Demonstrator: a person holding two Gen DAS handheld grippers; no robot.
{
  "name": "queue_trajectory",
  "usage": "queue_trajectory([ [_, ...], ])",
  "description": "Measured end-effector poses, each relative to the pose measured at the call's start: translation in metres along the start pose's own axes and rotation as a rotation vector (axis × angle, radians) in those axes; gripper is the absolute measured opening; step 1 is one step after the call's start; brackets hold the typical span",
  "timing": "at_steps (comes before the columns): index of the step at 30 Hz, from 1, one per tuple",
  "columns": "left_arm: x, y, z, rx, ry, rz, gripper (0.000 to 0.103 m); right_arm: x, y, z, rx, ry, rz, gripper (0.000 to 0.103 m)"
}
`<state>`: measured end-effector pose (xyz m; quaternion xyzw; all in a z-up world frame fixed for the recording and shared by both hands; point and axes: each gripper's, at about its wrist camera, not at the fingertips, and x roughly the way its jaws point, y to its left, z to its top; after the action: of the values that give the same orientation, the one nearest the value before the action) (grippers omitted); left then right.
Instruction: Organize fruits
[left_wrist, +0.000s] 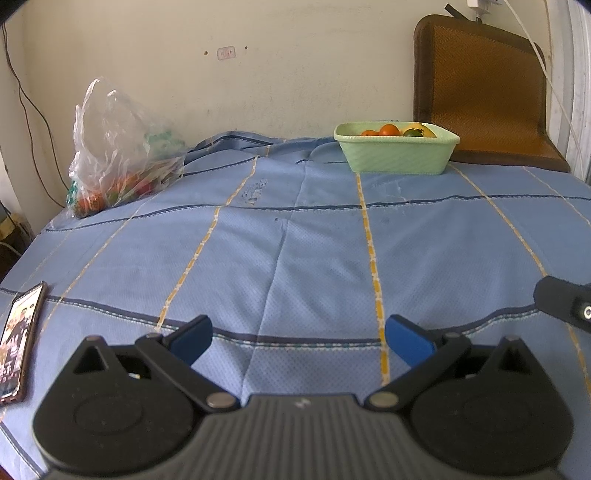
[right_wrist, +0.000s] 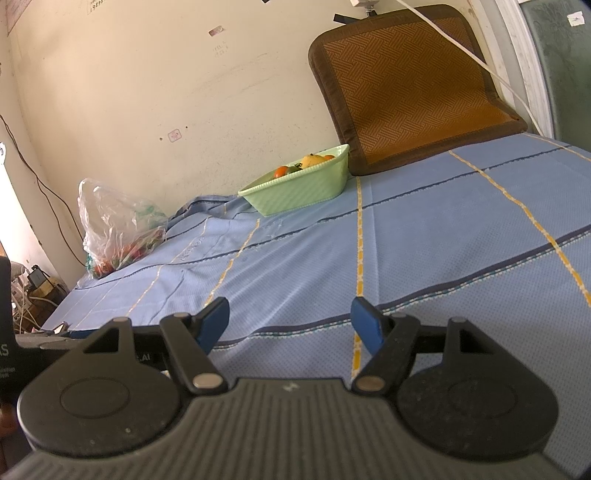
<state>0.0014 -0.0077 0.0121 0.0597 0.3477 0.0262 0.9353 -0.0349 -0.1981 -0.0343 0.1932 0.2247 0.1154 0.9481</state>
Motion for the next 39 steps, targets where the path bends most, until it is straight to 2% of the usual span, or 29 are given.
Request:
queue_trajectory([
  [39, 0.0031, -0.0002, -0.0012, -0.002, 0.013, -0.003, 0.103, 0.0005, 0.0002, -0.0008, 0.002, 0.002, -0.002, 0.075],
])
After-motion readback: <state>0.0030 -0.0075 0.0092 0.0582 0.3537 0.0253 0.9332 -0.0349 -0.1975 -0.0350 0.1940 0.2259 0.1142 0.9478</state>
